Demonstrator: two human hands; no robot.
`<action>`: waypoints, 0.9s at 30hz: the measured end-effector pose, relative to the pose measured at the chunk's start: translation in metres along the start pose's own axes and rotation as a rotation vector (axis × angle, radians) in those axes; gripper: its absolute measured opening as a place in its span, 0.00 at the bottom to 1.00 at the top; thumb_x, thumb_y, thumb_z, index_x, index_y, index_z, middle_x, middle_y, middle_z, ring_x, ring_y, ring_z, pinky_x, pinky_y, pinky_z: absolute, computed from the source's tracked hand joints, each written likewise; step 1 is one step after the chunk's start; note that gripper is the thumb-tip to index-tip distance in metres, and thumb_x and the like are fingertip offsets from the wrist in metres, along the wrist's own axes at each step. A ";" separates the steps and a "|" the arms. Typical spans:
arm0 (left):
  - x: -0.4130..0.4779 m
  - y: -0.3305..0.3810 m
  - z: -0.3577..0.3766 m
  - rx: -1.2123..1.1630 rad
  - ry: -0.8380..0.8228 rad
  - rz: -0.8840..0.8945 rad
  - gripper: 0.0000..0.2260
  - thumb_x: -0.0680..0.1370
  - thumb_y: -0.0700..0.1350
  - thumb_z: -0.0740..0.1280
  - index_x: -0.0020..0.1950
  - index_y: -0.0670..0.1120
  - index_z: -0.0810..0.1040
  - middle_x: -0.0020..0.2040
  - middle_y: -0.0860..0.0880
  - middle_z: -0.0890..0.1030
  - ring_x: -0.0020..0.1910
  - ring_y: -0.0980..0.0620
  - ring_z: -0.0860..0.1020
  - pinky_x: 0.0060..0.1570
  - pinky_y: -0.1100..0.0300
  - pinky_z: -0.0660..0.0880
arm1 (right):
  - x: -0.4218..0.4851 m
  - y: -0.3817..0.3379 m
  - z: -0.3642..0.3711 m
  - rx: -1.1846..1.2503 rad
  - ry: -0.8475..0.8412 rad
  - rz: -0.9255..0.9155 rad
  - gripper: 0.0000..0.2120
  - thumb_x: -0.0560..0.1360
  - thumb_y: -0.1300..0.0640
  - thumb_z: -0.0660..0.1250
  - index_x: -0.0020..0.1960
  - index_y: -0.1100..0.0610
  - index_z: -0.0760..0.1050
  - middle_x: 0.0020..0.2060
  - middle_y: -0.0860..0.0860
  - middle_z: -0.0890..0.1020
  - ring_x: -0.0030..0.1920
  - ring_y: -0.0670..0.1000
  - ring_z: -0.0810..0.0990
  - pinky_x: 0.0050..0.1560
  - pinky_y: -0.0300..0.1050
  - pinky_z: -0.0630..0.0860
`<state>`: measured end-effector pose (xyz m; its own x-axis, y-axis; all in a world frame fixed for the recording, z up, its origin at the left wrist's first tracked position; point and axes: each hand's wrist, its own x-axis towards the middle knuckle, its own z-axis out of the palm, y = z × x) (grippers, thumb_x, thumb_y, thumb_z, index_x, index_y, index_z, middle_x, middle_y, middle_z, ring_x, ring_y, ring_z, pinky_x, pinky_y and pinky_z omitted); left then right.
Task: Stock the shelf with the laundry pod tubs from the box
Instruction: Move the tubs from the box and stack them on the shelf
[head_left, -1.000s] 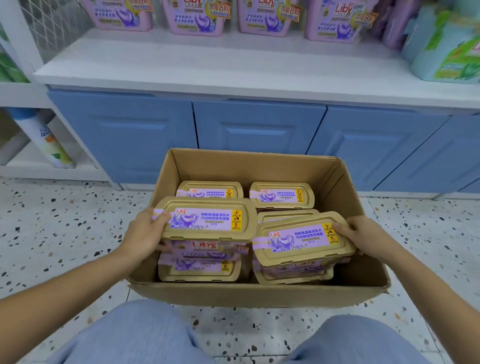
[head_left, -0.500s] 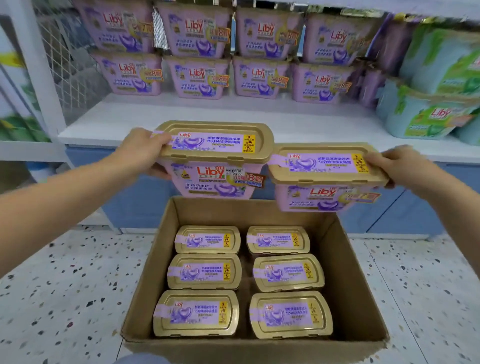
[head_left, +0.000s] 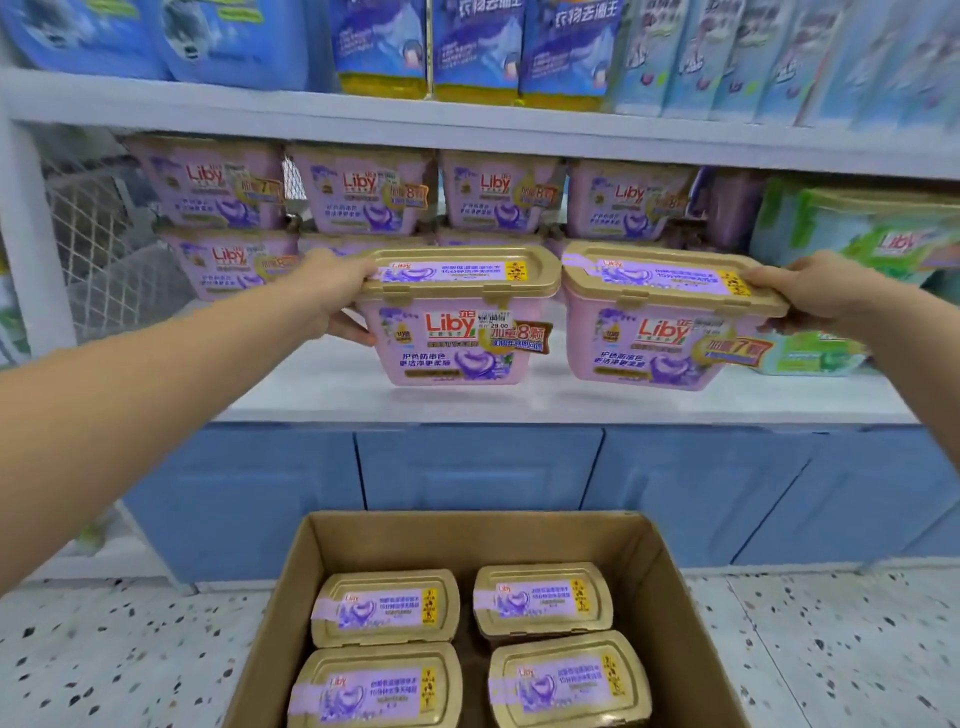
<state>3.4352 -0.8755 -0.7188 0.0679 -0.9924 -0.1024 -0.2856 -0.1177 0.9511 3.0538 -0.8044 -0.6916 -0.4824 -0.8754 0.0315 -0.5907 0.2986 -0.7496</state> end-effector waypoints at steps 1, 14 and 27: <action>0.004 0.002 0.004 0.009 0.000 -0.008 0.10 0.80 0.45 0.60 0.56 0.39 0.68 0.38 0.42 0.77 0.34 0.46 0.78 0.20 0.51 0.76 | 0.004 0.000 0.000 0.005 -0.003 0.010 0.18 0.78 0.51 0.62 0.34 0.63 0.69 0.20 0.55 0.77 0.12 0.44 0.72 0.13 0.32 0.68; 0.040 -0.021 0.027 0.063 0.035 -0.058 0.10 0.80 0.46 0.59 0.42 0.42 0.70 0.34 0.46 0.73 0.31 0.47 0.75 0.16 0.57 0.74 | 0.049 0.023 0.041 0.006 -0.085 0.112 0.19 0.77 0.51 0.63 0.33 0.63 0.67 0.29 0.57 0.73 0.13 0.46 0.74 0.16 0.36 0.72; 0.059 -0.023 0.037 0.084 0.136 -0.051 0.06 0.80 0.43 0.57 0.49 0.41 0.70 0.40 0.44 0.74 0.35 0.46 0.76 0.16 0.53 0.74 | 0.064 0.019 0.055 0.070 -0.031 0.126 0.18 0.76 0.48 0.63 0.35 0.60 0.68 0.30 0.56 0.75 0.23 0.51 0.76 0.30 0.43 0.71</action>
<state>3.4106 -0.9329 -0.7575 0.2119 -0.9717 -0.1043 -0.3572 -0.1763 0.9172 3.0472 -0.8756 -0.7403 -0.5292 -0.8442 -0.0854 -0.4799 0.3808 -0.7904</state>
